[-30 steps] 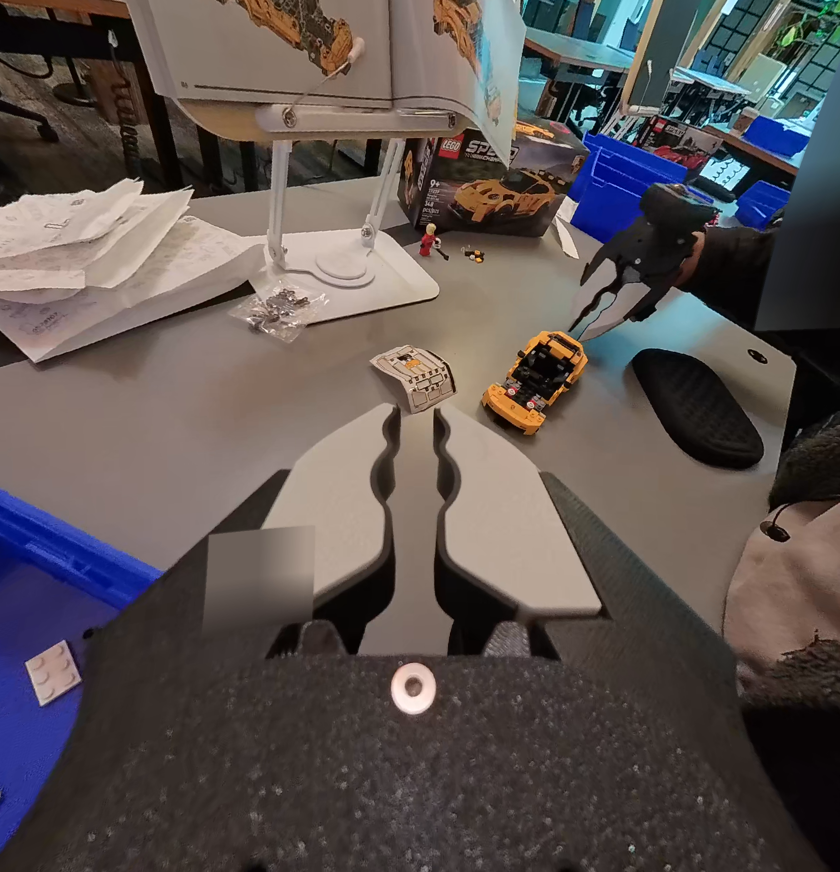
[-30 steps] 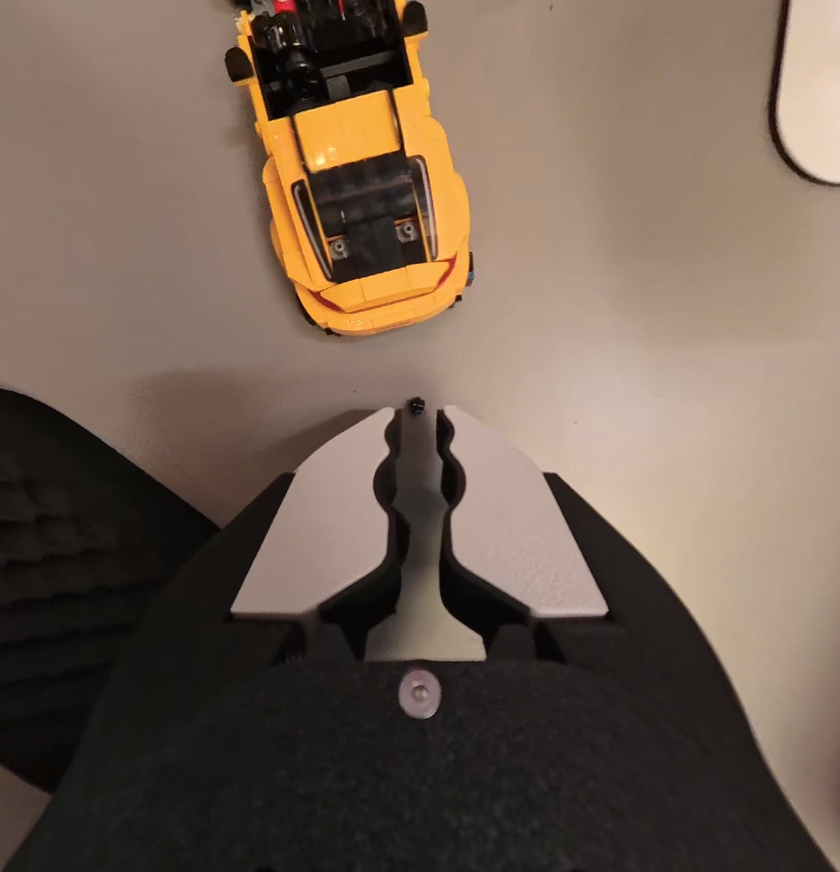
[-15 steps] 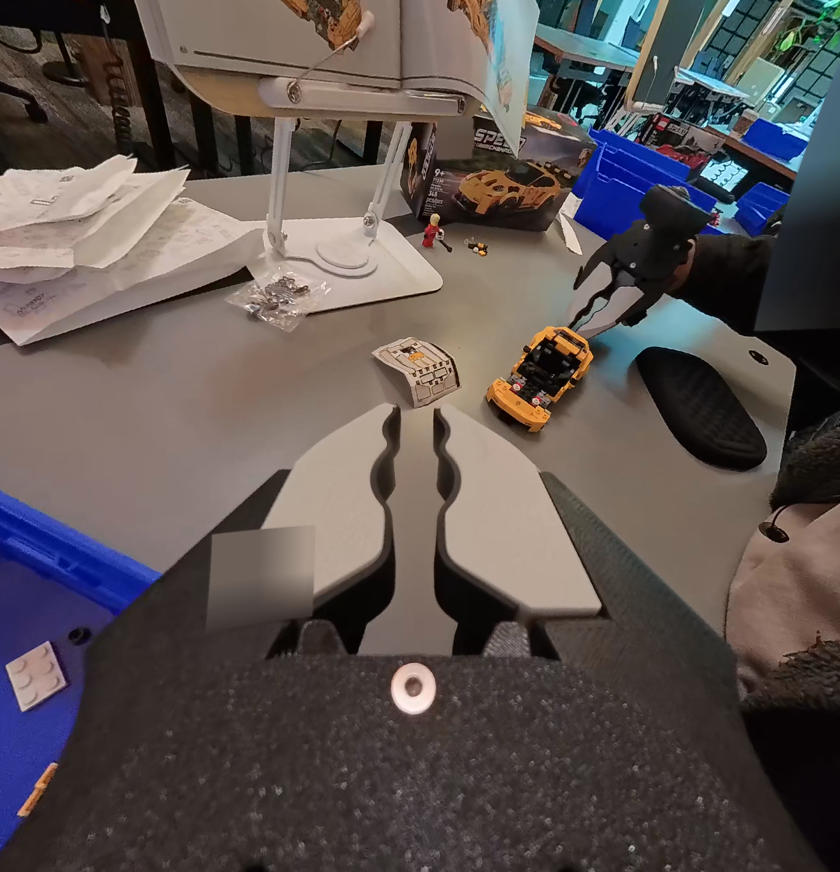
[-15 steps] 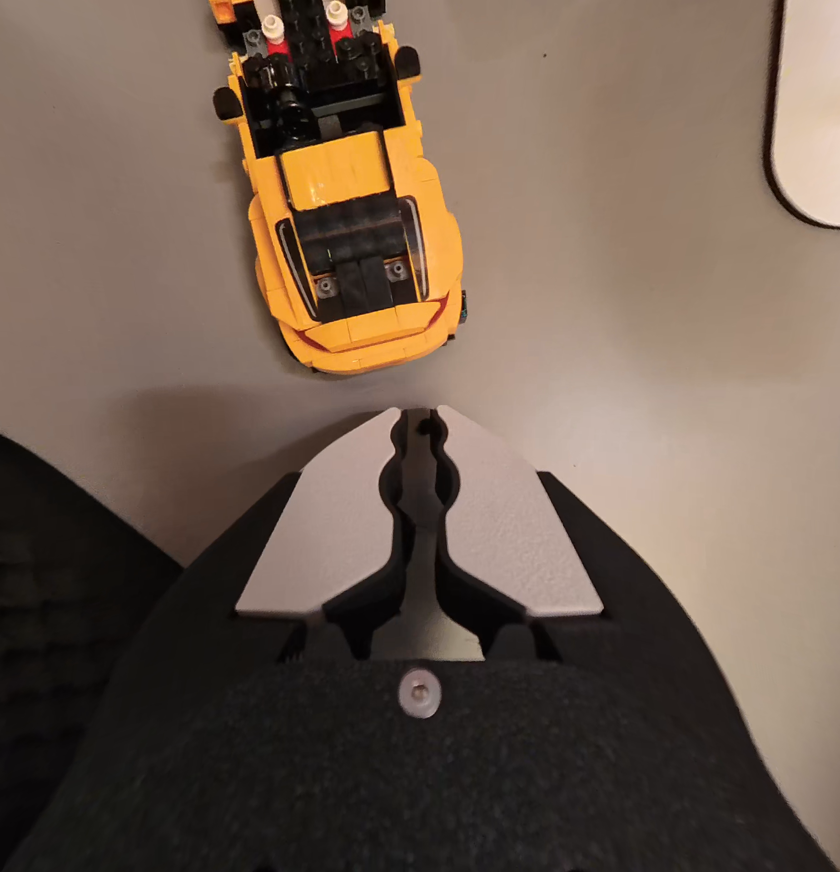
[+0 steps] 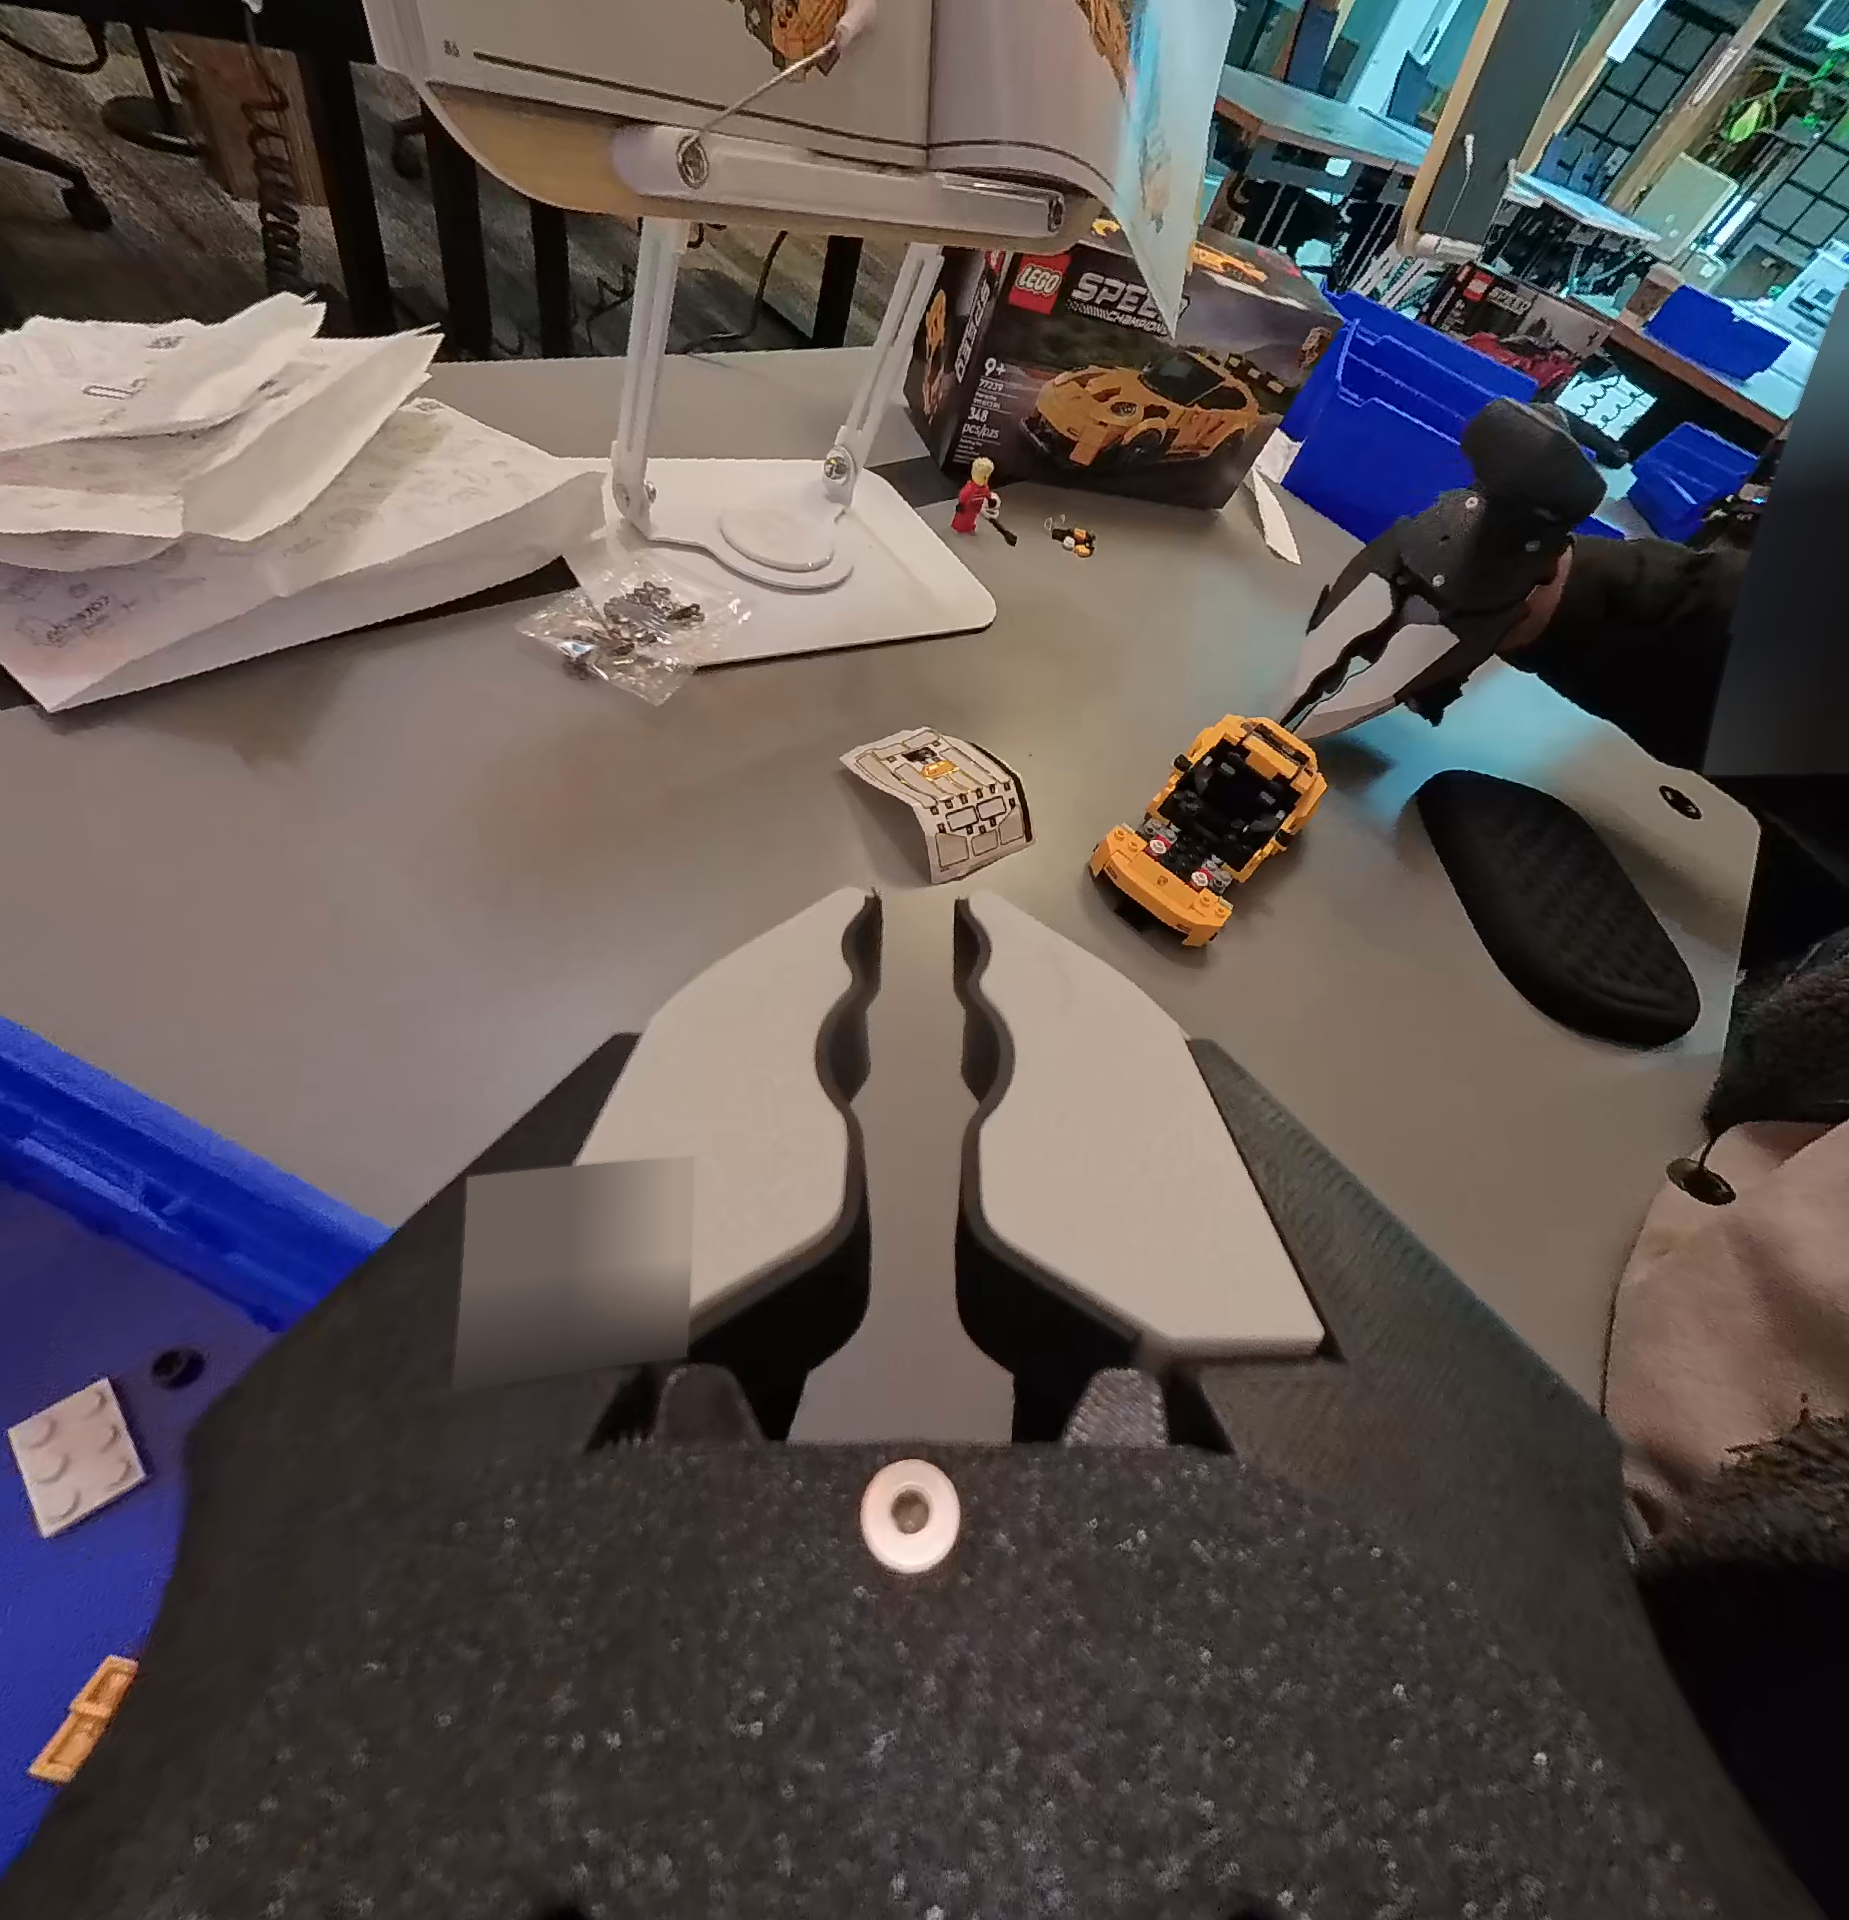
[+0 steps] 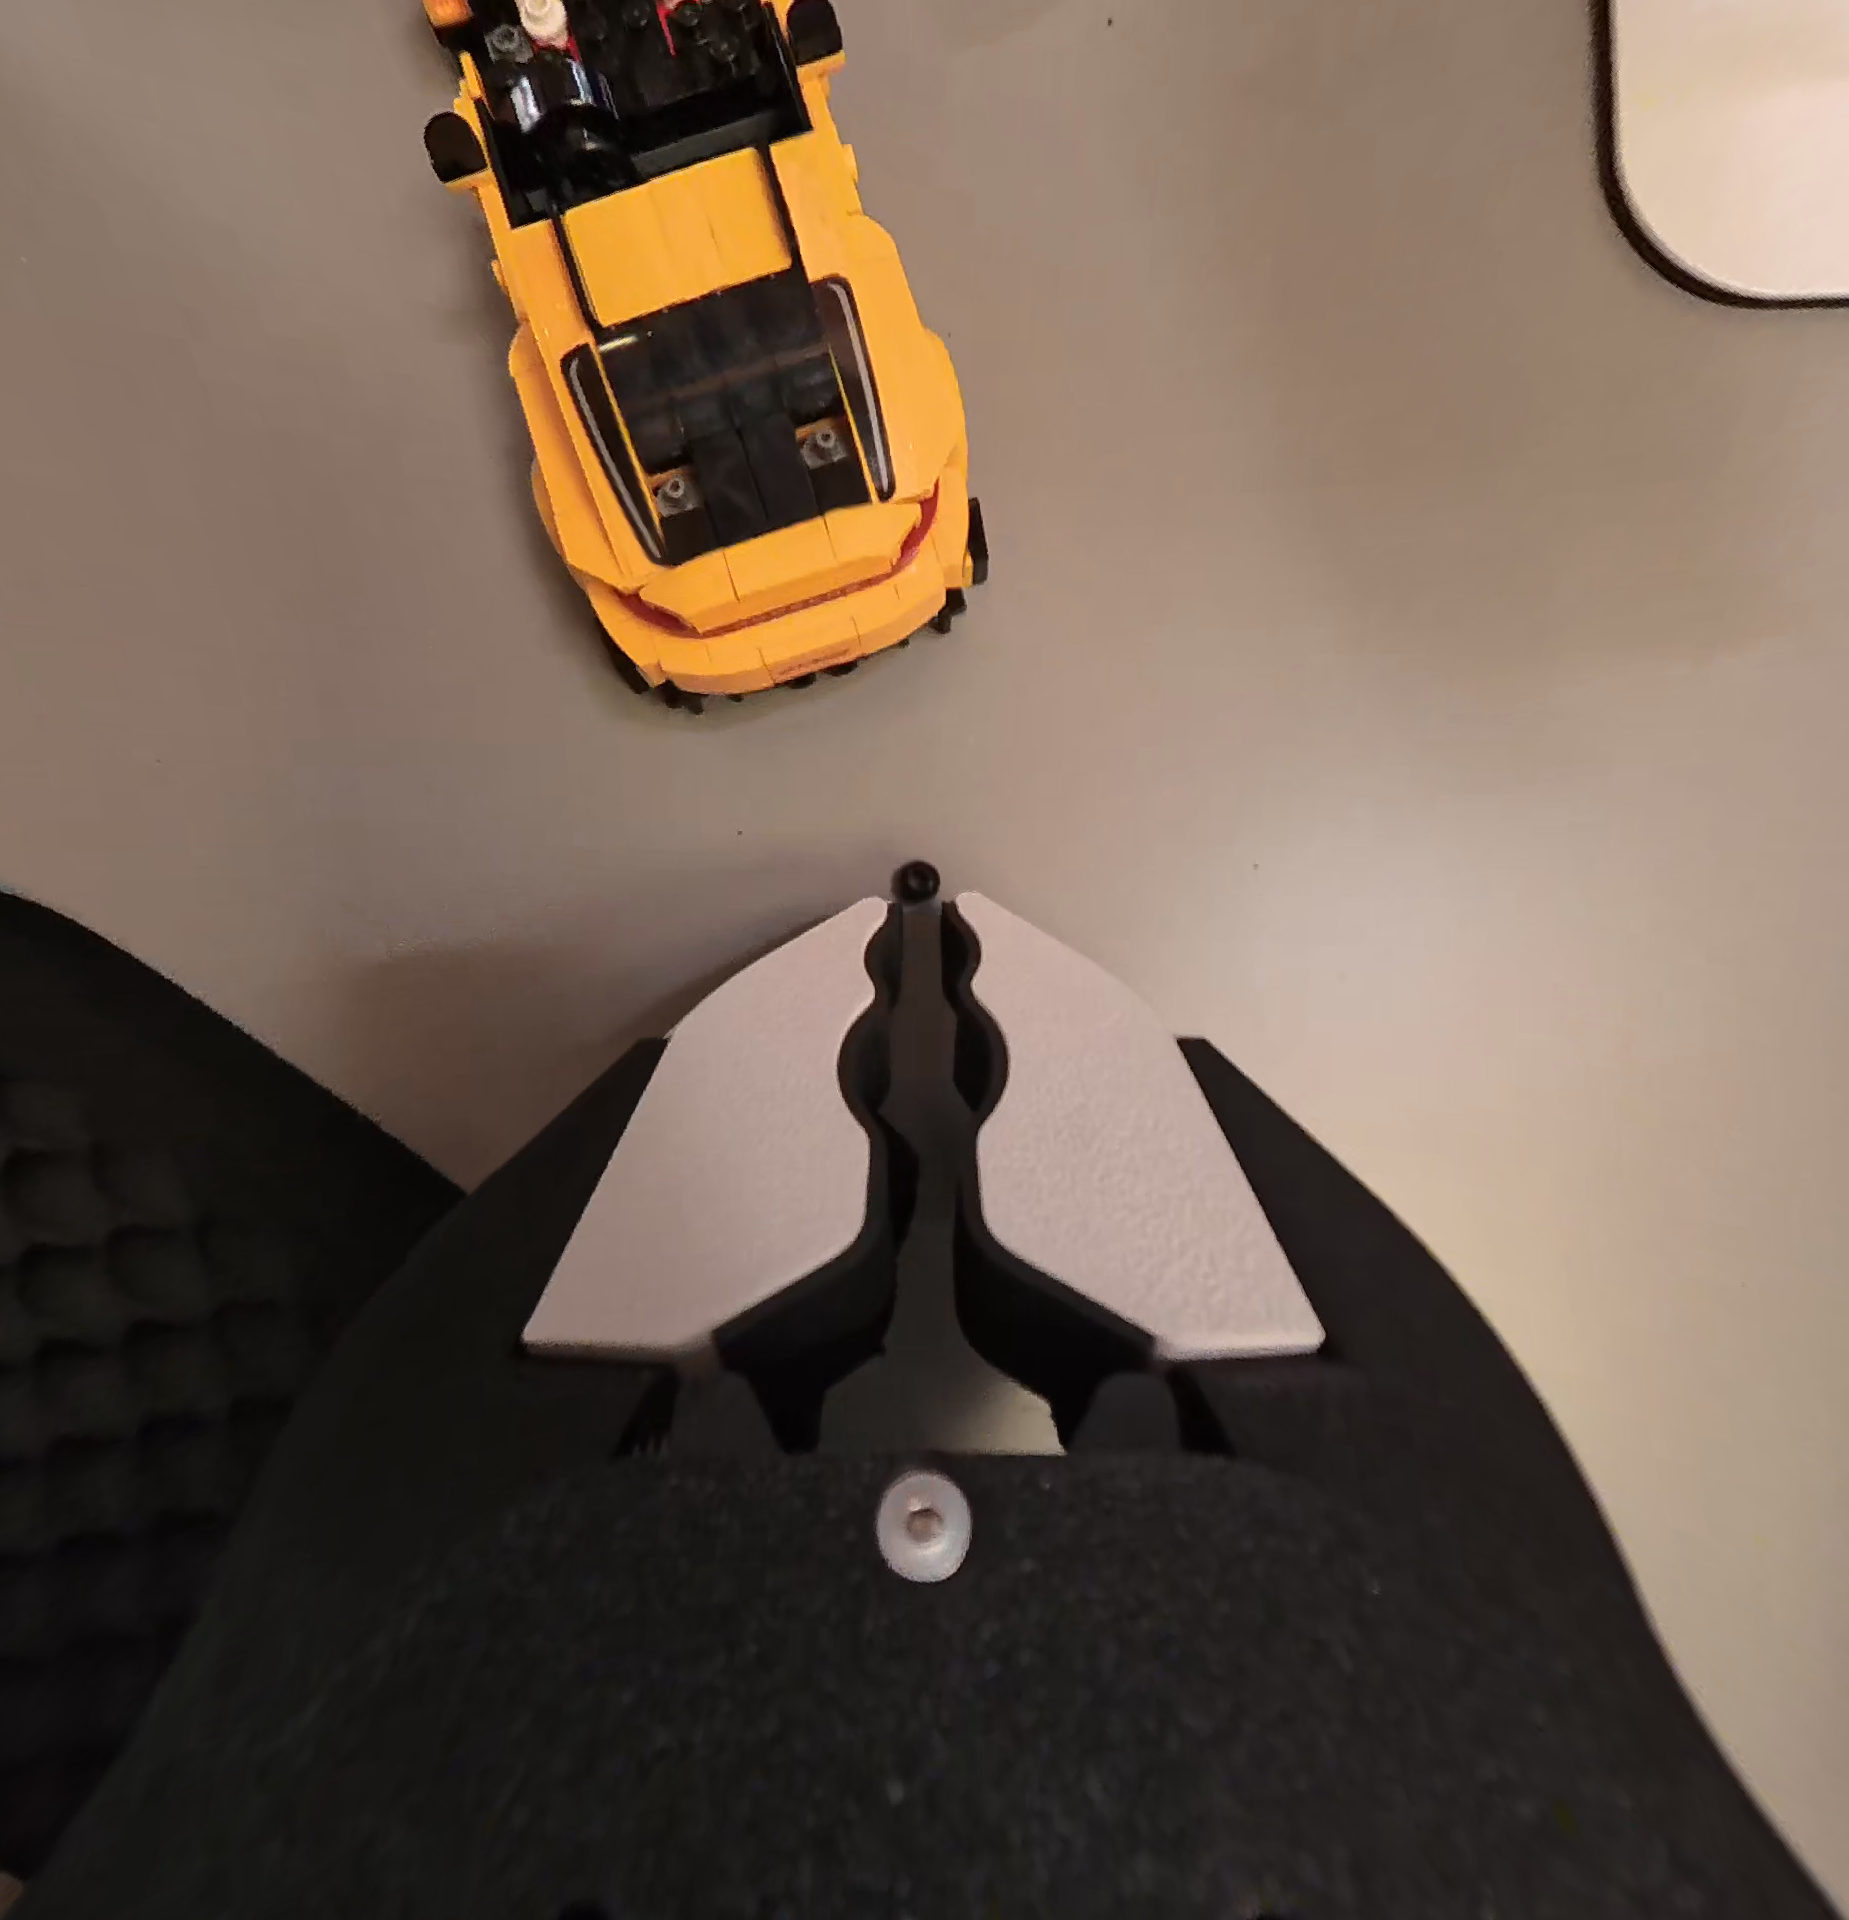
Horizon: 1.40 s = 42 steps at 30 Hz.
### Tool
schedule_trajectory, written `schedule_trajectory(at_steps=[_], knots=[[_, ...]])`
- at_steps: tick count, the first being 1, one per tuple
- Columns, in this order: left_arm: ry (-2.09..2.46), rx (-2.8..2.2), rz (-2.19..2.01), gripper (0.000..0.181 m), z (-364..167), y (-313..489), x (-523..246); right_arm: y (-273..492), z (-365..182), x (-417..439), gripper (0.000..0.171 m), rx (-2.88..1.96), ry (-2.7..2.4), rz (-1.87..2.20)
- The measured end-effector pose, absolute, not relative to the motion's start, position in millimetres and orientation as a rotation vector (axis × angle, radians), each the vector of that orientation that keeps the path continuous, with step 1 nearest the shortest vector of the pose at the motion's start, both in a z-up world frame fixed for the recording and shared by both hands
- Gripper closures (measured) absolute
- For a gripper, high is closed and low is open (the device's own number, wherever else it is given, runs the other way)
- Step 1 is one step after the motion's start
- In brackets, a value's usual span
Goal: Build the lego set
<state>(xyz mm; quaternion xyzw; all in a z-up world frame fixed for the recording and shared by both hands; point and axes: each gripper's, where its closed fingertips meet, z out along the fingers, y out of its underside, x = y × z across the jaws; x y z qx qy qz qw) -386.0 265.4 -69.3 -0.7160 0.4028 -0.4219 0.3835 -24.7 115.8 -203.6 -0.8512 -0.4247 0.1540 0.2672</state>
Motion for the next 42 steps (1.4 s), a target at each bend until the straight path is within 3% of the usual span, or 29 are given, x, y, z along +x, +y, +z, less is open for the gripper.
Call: schedule_trajectory(at_steps=[13,20,25,32,42], knots=[[1.010,-1.815,-0.976,0.169,-61.2,275.5,-393.8,118.7,-204.1,-33.4,0.163,-2.276,-1.132,0.411],[0.868,-1.961,-0.387,0.175,-53.0,346.4,-476.7,134.9,-164.6,-38.9,0.163,-2.082,-0.912,0.365],[0.944,-2.235,-0.078,0.174,-94.3,394.2,-527.8,139.3,-129.8,-57.2,0.163,-1.890,-0.705,0.357],[1.126,-2.492,-0.174,0.165,-170.9,422.5,-524.3,136.8,-126.8,-71.9,0.165,-1.815,-0.586,0.438],[1.109,-2.572,-0.186,0.166,-205.3,445.9,-524.7,132.5,-133.1,-69.9,0.166,-1.836,-0.567,0.459]])
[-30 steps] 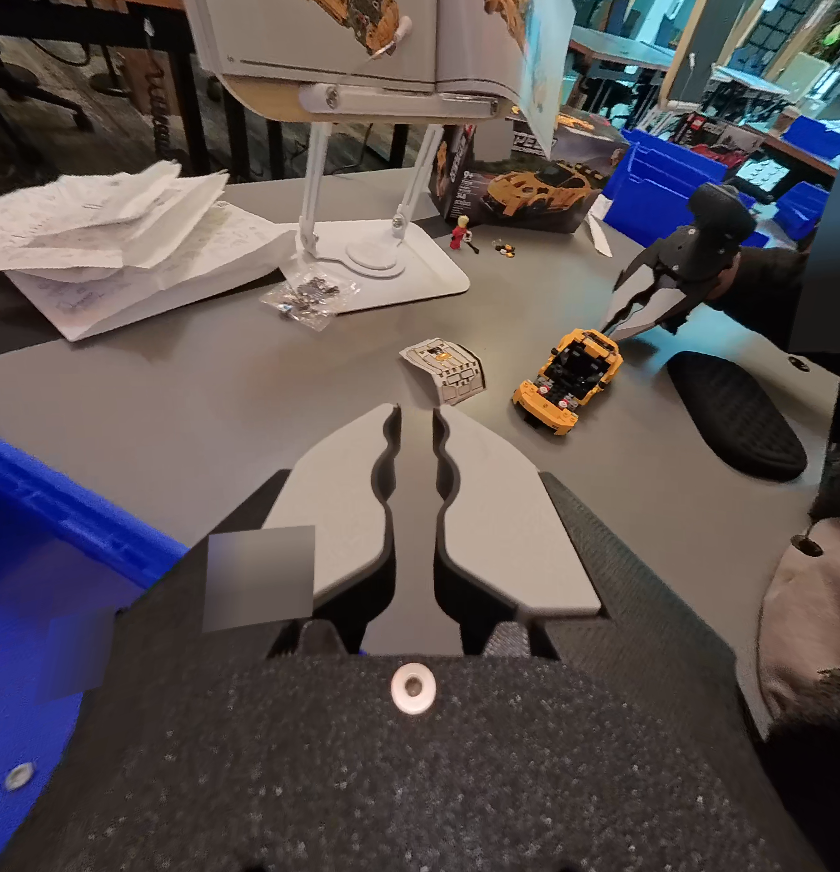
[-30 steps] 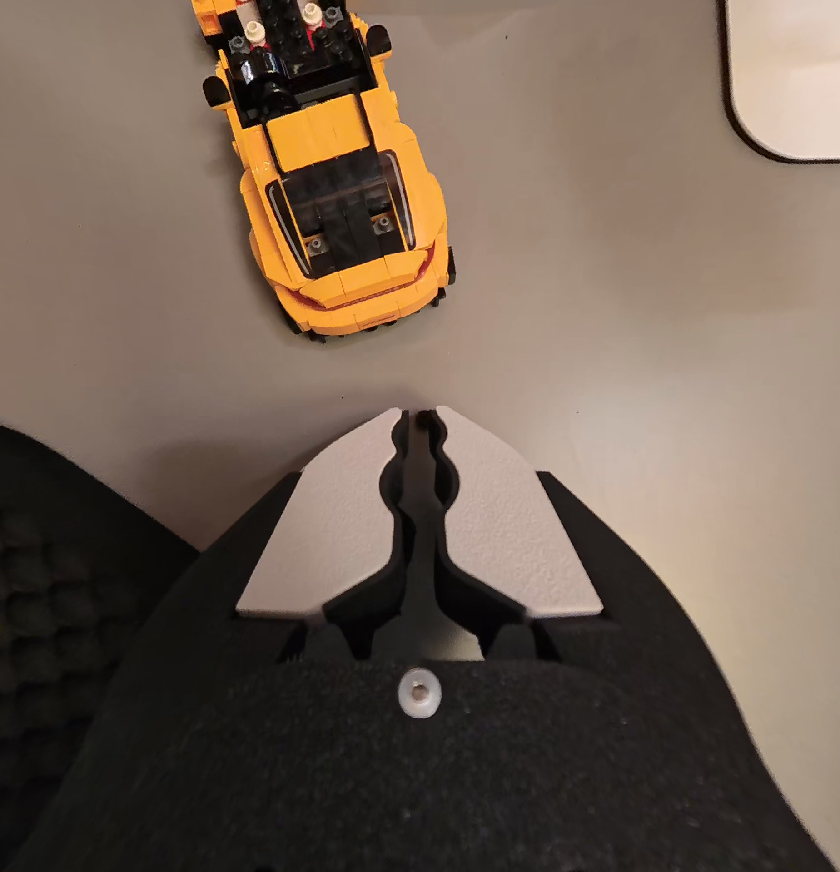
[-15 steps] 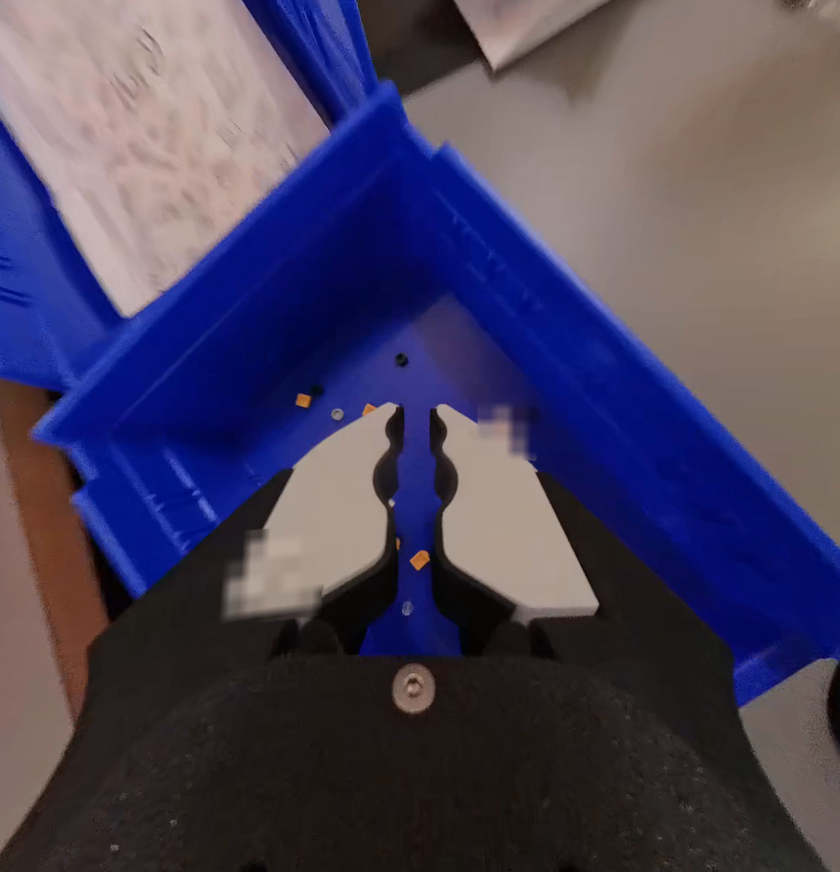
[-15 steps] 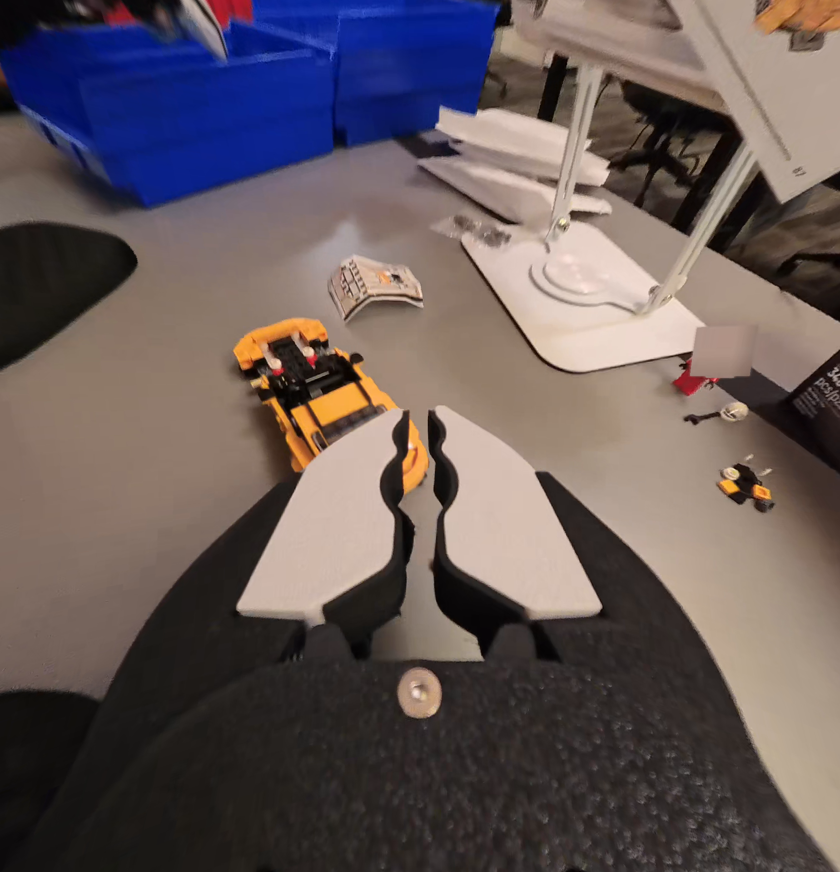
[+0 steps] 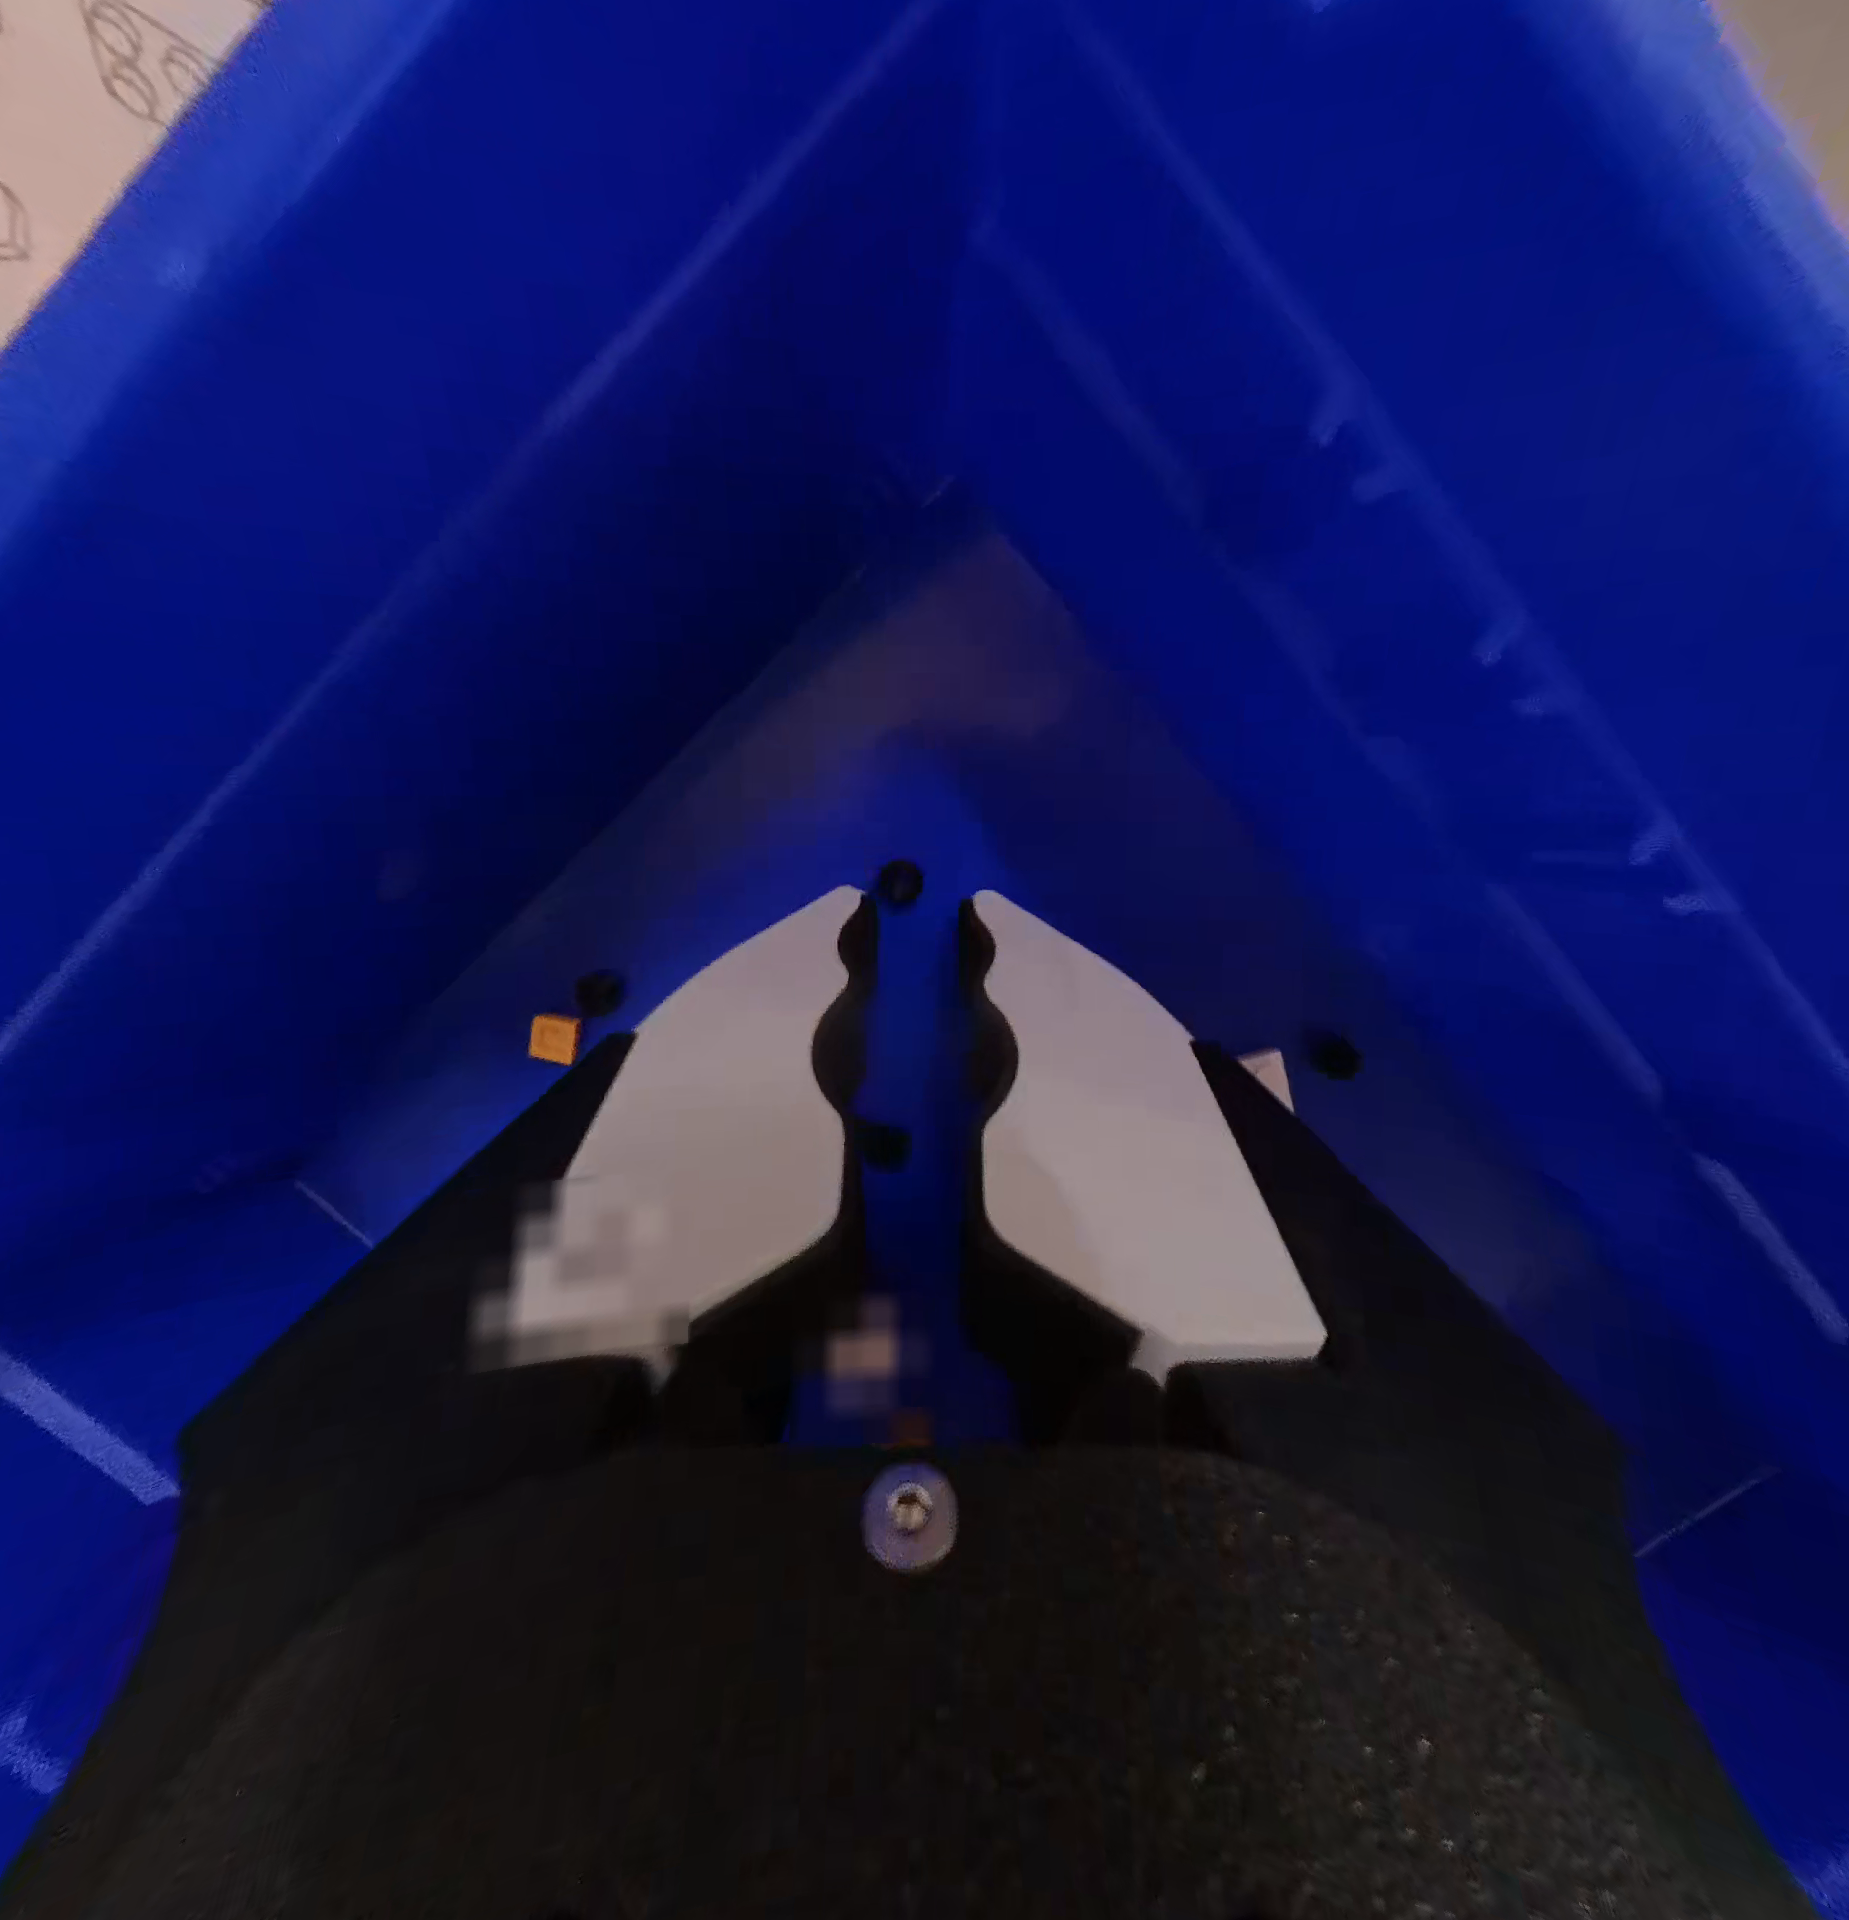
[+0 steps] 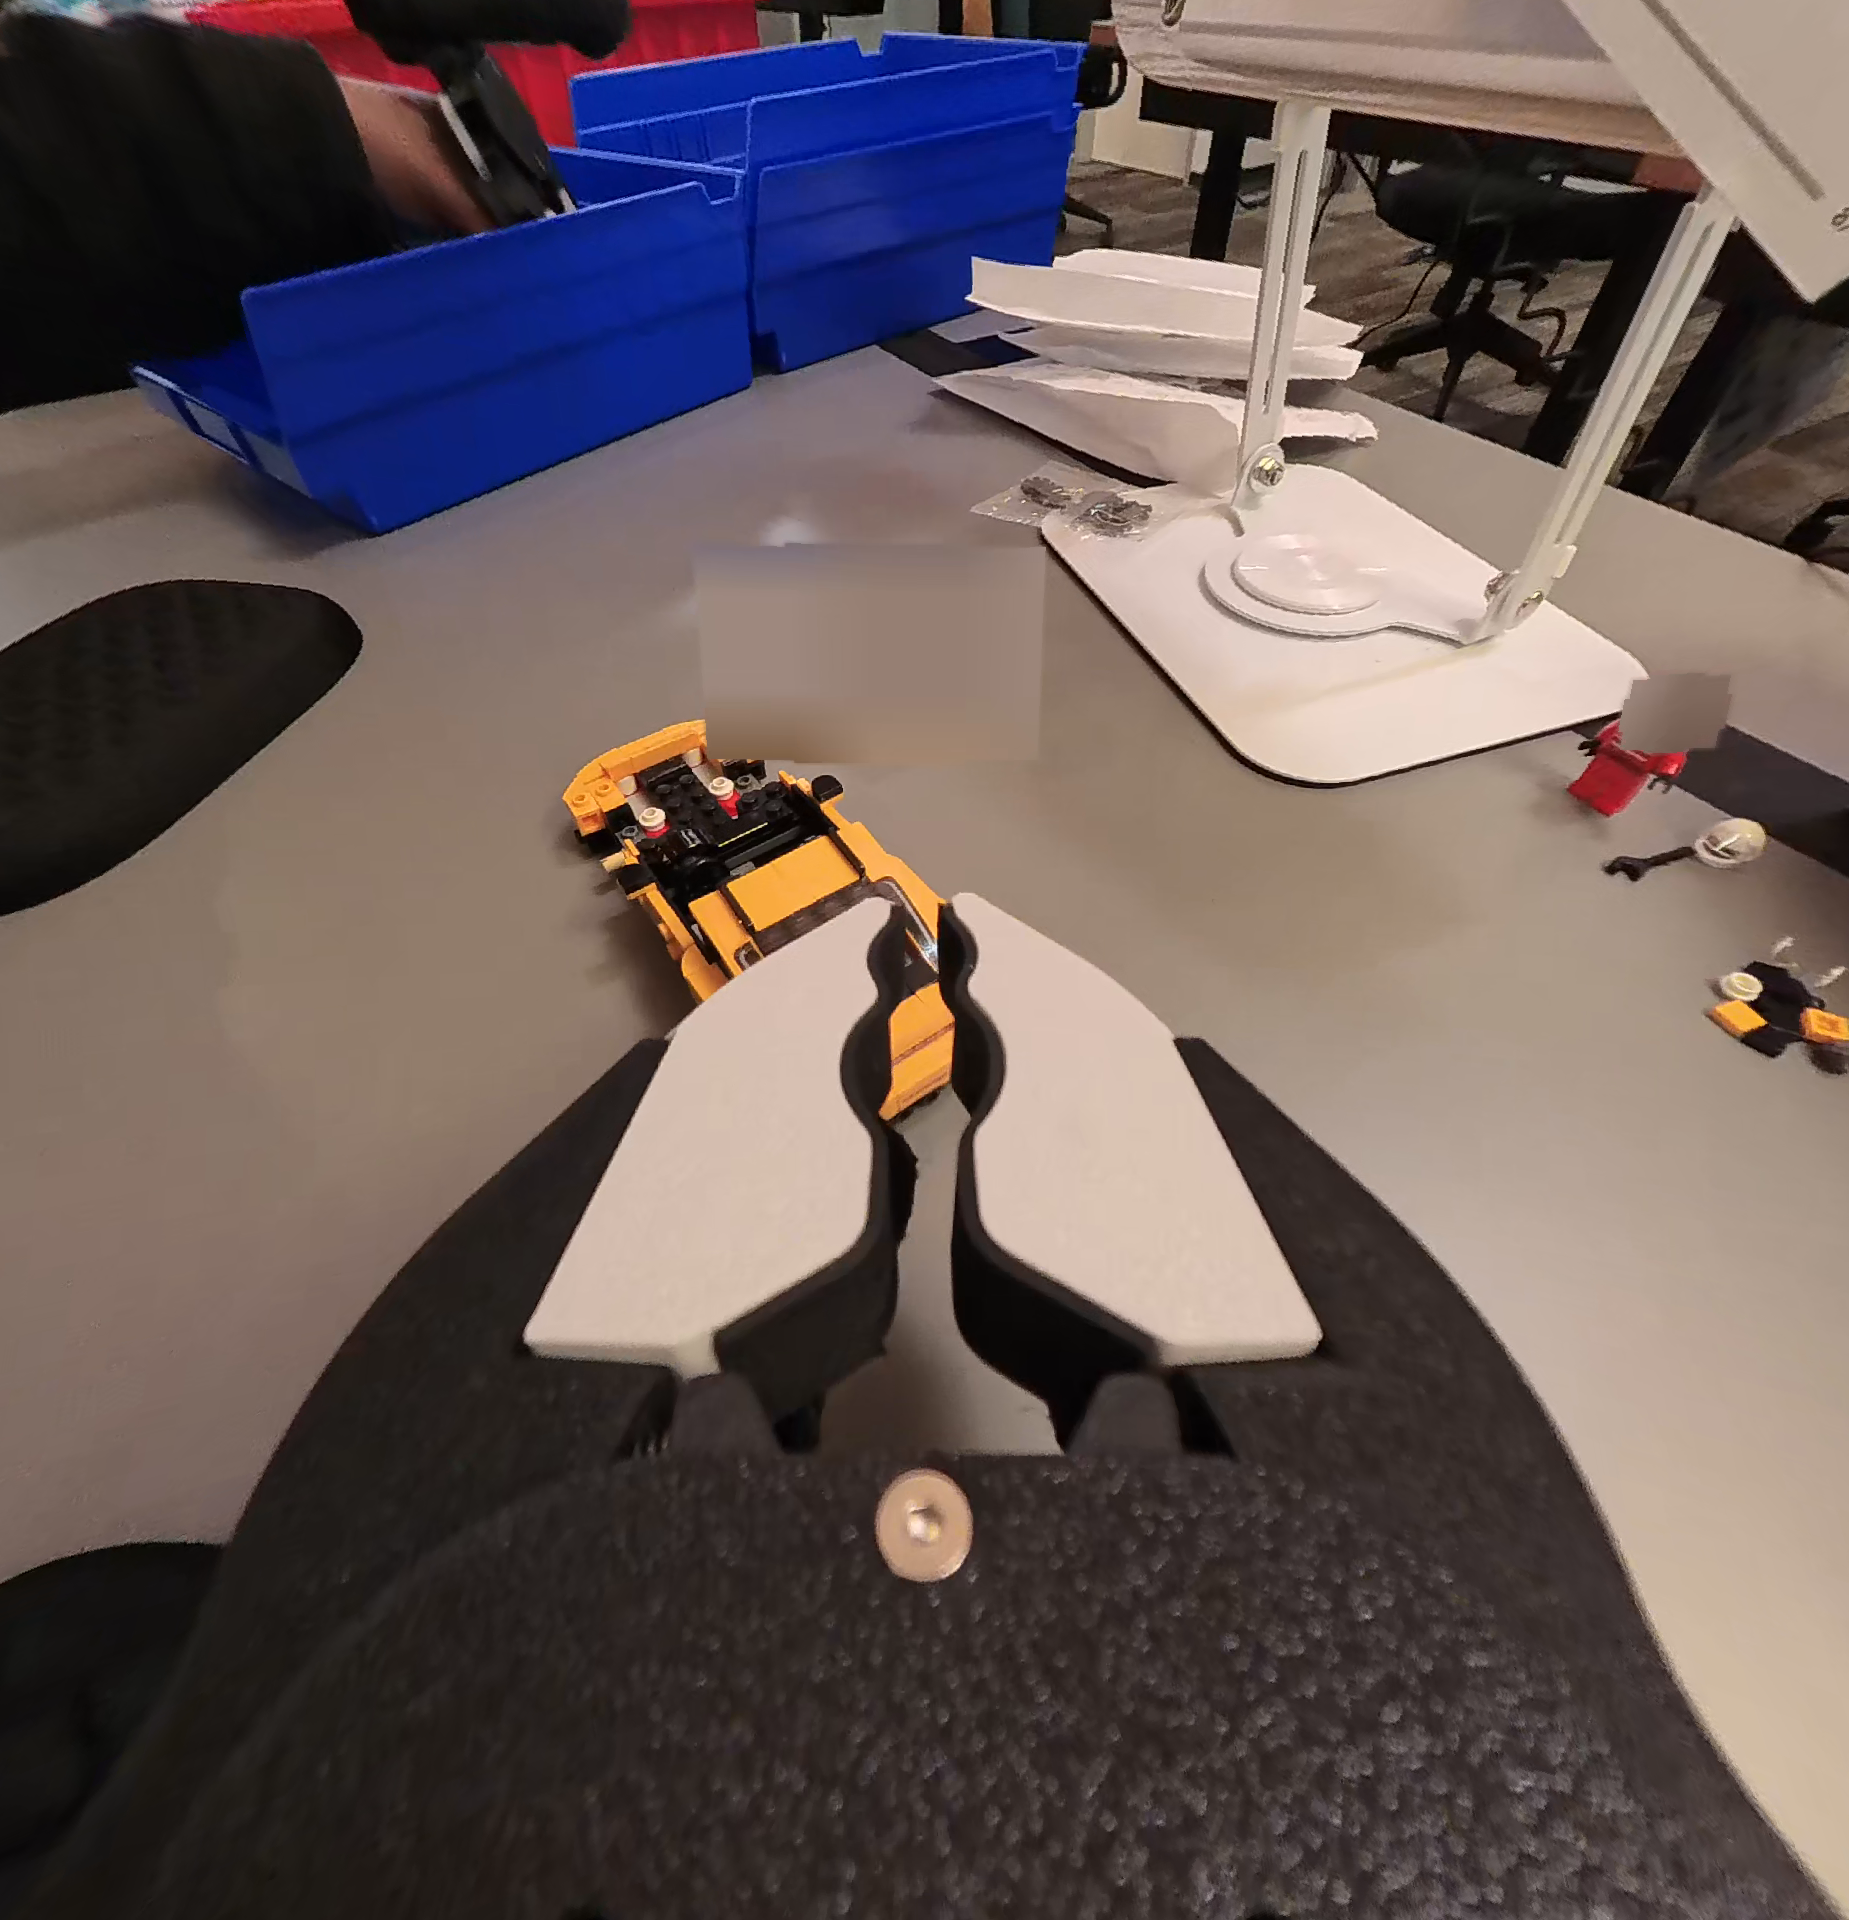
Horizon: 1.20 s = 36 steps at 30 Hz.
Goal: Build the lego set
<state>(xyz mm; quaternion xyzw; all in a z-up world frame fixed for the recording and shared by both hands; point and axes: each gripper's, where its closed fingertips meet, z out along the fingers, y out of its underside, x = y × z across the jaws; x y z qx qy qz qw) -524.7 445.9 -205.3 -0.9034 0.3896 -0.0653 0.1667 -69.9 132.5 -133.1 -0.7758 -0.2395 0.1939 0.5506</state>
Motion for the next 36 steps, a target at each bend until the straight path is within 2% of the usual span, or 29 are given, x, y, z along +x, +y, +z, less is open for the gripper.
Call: schedule_trajectory(at_steps=[4,10,12,15,18,21,25,29,36], knots=[[1.064,-2.579,-0.249,0.173,-207.3,451.2,-523.4,132.0,-137.3,-71.3,0.166,-1.852,-0.578,0.460],[1.001,-2.566,-0.417,0.173,-196.0,440.4,-517.4,130.0,-132.6,-76.6,0.166,-1.840,-0.599,0.455],[0.936,-2.454,-0.551,0.173,-164.2,431.4,-506.5,128.0,-124.9,-80.9,0.166,-1.817,-0.620,0.437],[0.868,-2.167,-0.885,0.173,-87.0,397.5,-473.0,126.2,-107.0,-96.5,0.167,-1.753,-0.684,0.385],[0.873,-1.784,-1.480,0.174,1.8,319.0,-423.1,126.5,-82.5,-129.9,0.166,-1.651,-0.800,0.323],[0.914,-1.480,-1.917,0.175,52.5,239.0,-386.3,125.1,-47.7,-174.5,0.166,-1.485,-0.911,0.254],[0.999,-1.261,-2.189,0.174,64.4,161.2,-338.0,114.8,-1.6,-229.7,0.165,-1.284,-1.016,0.236],[1.022,-1.184,-2.391,0.174,53.5,120.7,-297.3,102.3,24.1,-256.8,0.164,-1.176,-1.098,0.192],[1.026,-1.192,-2.568,0.174,31.4,94.4,-259.5,92.8,26.8,-257.6,0.165,-1.151,-1.174,0.091]])
